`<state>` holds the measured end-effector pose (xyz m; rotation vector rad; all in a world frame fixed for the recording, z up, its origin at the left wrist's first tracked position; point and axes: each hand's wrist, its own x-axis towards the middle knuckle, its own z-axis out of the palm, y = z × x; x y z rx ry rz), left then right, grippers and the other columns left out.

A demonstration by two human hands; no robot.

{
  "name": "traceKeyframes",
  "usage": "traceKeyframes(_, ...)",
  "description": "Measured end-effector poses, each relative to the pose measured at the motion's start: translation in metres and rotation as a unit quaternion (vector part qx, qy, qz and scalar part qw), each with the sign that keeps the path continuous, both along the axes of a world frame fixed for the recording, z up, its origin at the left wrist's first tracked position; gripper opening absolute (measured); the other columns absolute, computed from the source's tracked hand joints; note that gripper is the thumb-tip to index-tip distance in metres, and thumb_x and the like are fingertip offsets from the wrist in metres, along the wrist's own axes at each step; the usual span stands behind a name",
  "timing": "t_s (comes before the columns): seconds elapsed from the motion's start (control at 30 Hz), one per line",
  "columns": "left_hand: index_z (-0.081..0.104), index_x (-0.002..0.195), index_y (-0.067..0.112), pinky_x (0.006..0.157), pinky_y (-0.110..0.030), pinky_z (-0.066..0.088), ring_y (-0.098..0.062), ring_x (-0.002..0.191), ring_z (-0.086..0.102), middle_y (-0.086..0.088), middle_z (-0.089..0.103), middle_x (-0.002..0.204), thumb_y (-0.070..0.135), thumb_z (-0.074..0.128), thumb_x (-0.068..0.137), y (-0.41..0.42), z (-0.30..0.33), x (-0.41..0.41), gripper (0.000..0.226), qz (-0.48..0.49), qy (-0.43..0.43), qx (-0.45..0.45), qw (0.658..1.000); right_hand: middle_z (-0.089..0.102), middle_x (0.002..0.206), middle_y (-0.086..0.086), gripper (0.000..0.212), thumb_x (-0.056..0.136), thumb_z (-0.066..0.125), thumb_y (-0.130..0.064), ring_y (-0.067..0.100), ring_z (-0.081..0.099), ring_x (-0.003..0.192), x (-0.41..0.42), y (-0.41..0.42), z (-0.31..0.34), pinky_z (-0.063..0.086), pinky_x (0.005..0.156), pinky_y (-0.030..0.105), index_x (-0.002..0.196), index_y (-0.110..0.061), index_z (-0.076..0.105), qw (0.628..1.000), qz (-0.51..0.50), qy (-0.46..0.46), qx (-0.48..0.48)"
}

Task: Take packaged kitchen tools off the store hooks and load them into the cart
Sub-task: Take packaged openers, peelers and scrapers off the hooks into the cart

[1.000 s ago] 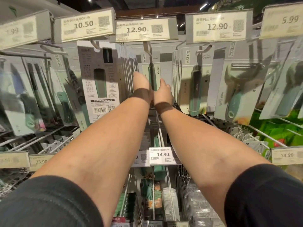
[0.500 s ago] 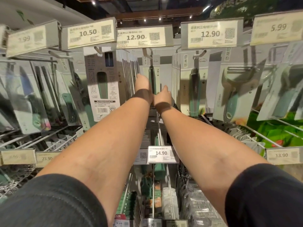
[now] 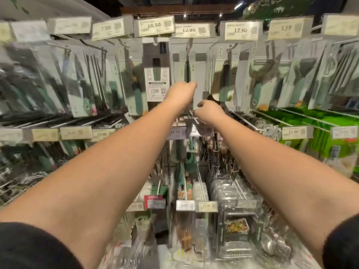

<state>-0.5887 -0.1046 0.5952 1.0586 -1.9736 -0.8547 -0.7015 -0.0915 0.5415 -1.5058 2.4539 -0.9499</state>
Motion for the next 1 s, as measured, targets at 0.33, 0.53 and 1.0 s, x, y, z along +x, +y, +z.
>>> traceKeyframes(0.33, 0.067, 0.111, 0.011, 0.076, -0.030, 0.043, -0.030, 0.102, 0.061, -0.014, 0.067, 0.113, 0.031, 0.048, 0.098, 0.084, -0.095, 0.222, 0.030, 0.076, -0.250, -0.042, 0.964, 0.050, 0.145, 0.015, 0.049, 0.098, 0.053, -0.030, 0.033, 0.056, 0.123, 0.142, 0.097, -0.052, 0.046, 0.097, 0.036, 0.143, -0.011, 0.052, 0.982, 0.135, 0.120, 0.057)
traceKeyframes(0.53, 0.067, 0.098, 0.013, 0.083, -0.035, 0.049, -0.033, 0.103, 0.063, -0.015, 0.068, 0.107, 0.032, 0.049, 0.095, 0.119, -0.199, 0.381, 0.026, 0.151, -0.336, 0.074, 0.927, 0.056, 0.141, 0.016, 0.048, 0.098, 0.054, -0.030, 0.030, 0.054, 0.127, 0.284, 0.103, -0.130, 0.044, 0.100, 0.033, 0.140, -0.008, 0.055, 0.937, 0.294, 0.131, 0.138)
traceKeyframes(1.0, 0.065, 0.102, 0.009, 0.059, -0.029, 0.045, -0.022, 0.079, 0.061, -0.005, 0.066, 0.092, 0.022, 0.044, 0.102, 0.197, -0.382, 0.610, 0.026, 0.321, -0.304, 0.348, 0.827, 0.065, 0.101, 0.009, 0.025, 0.098, 0.050, -0.030, 0.028, 0.064, 0.093, 0.530, 0.092, -0.326, 0.047, 0.073, 0.031, 0.106, -0.010, 0.063, 0.771, 0.540, 0.091, 0.325)
